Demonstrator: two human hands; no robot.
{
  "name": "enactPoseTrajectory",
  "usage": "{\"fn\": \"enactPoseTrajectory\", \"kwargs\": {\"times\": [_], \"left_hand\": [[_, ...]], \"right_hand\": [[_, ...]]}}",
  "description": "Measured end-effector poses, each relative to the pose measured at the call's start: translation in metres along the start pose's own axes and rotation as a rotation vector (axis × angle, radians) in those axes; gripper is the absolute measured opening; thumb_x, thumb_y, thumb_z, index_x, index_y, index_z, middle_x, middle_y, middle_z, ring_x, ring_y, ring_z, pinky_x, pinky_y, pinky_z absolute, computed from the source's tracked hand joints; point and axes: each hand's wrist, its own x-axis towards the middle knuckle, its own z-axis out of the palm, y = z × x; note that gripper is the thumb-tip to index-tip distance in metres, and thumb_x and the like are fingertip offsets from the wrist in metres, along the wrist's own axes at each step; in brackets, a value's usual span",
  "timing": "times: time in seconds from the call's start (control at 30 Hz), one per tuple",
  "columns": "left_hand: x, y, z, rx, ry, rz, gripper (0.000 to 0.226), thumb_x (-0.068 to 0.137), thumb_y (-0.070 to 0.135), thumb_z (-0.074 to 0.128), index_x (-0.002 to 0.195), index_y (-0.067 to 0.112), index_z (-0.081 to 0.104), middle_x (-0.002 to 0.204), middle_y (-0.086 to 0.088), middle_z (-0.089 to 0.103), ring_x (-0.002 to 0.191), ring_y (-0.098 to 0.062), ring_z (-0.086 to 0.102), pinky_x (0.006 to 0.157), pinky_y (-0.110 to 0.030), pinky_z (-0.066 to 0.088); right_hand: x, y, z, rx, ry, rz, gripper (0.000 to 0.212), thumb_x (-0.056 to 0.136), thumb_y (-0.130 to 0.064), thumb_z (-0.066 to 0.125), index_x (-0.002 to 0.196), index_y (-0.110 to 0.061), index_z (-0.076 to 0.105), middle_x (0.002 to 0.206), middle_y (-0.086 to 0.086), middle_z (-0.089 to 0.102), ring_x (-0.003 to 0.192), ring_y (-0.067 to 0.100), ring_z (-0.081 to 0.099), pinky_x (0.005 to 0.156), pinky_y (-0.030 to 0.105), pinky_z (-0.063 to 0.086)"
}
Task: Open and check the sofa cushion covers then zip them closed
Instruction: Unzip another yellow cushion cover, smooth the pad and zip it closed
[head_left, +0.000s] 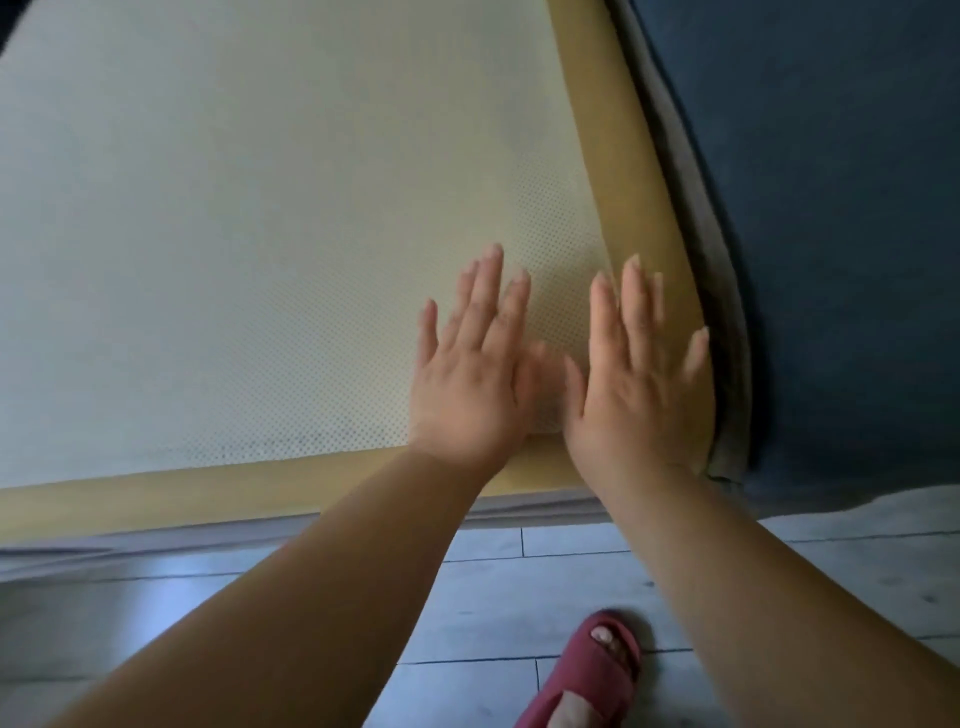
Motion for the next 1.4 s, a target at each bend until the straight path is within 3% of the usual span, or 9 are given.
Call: {"fn": "enactPoseTrajectory", "kwargs": {"times": [0.13,0.3,0.5,0.63,0.77,1.03,1.13,1.27,1.4], "left_hand": [[-0.026,-0.057,-0.053,0.235,0.243,-0.118,0.056,0.1,0.035,0.032,0.152,0.015,0.022,0.16,-0.009,0.009,0.148,-0.026,0.005,0.115,-0.054,0.0],[-0.076,-0.132,-0.062,0.279,-0.209,-0.363,0.071,0.089,0.057,0.004,0.154,0.03,0.012,0.161,0.01,-0.003,0.145,-0.008,-0.011,0.118,-0.047,-0.002],[-0.068,-0.154,-0.104,0.187,0.204,-0.307,0.058,0.099,0.044,0.017,0.153,0.024,0.013,0.157,0.006,-0.008,0.148,-0.017,-0.006,0.117,-0.048,-0.004],[-0.093,-0.192,-0.088,0.245,-0.245,-0.385,0.065,0.092,0.052,-0.001,0.153,0.033,-0.001,0.158,0.012,-0.019,0.142,-0.006,-0.021,0.118,-0.044,-0.006],[-0.088,-0.2,-0.089,0.197,-0.323,-0.357,0.055,0.101,0.045,0.012,0.15,0.035,-0.013,0.155,0.012,-0.027,0.142,-0.009,-0.027,0.116,-0.043,-0.013],[-0.091,-0.209,-0.099,0.096,-0.397,-0.263,0.059,0.102,0.034,0.026,0.153,0.032,-0.004,0.158,0.006,-0.023,0.144,-0.012,-0.024,0.115,-0.043,-0.015],[-0.096,-0.219,-0.092,0.07,-0.278,-0.171,0.055,0.102,0.037,0.03,0.153,0.028,0.014,0.162,0.003,-0.006,0.147,-0.015,-0.01,0.115,-0.043,-0.009],[-0.129,-0.221,-0.083,0.091,0.075,-0.01,0.038,0.096,0.023,0.045,0.131,0.011,0.054,0.153,-0.012,0.034,0.142,-0.028,0.03,0.114,-0.05,0.015],[-0.191,-0.222,-0.068,0.127,0.239,0.058,0.014,0.085,0.005,0.058,0.095,0.01,0.05,0.151,-0.018,0.034,0.142,-0.032,0.03,0.11,-0.061,0.019]], "right_hand": [[0.0,-0.09,-0.003,0.161,0.144,-0.17,0.066,0.097,-0.037,0.042,0.154,-0.011,0.021,0.162,0.012,0.012,0.15,0.027,0.01,0.114,0.06,0.008],[-0.029,-0.136,0.057,-0.05,-0.202,-0.229,0.063,0.093,-0.045,0.035,0.147,-0.013,0.043,0.159,0.005,0.028,0.146,0.026,0.026,0.113,0.061,0.017],[-0.014,-0.201,0.036,0.122,0.033,-0.296,0.063,0.095,-0.04,0.039,0.152,-0.015,0.031,0.162,0.005,0.018,0.148,0.025,0.021,0.113,0.059,0.014],[-0.036,-0.211,0.083,-0.075,-0.293,-0.314,0.064,0.095,-0.049,0.026,0.148,-0.016,0.042,0.159,0.002,0.028,0.147,0.022,0.025,0.113,0.059,0.018],[-0.033,-0.206,0.09,-0.129,-0.272,-0.338,0.063,0.096,-0.049,0.028,0.147,-0.015,0.043,0.157,0.002,0.034,0.146,0.023,0.029,0.113,0.055,0.015],[-0.028,-0.207,0.087,-0.174,-0.43,-0.286,0.076,0.087,-0.061,-0.003,0.156,-0.03,-0.002,0.16,-0.014,-0.021,0.146,0.007,-0.023,0.116,0.045,-0.013],[-0.031,-0.207,0.089,-0.168,-0.401,-0.284,0.077,0.086,-0.06,0.0,0.156,-0.029,0.004,0.163,-0.01,-0.011,0.148,0.009,-0.016,0.118,0.047,-0.008],[-0.038,-0.21,0.09,-0.112,-0.118,-0.321,0.063,0.094,-0.048,0.028,0.15,-0.021,0.034,0.16,0.0,0.026,0.148,0.02,0.021,0.117,0.055,0.011],[-0.091,-0.201,0.093,0.033,0.097,-0.288,0.043,0.088,-0.038,0.058,0.122,-0.015,0.045,0.156,0.013,0.033,0.146,0.031,0.026,0.114,0.06,0.009]]}}
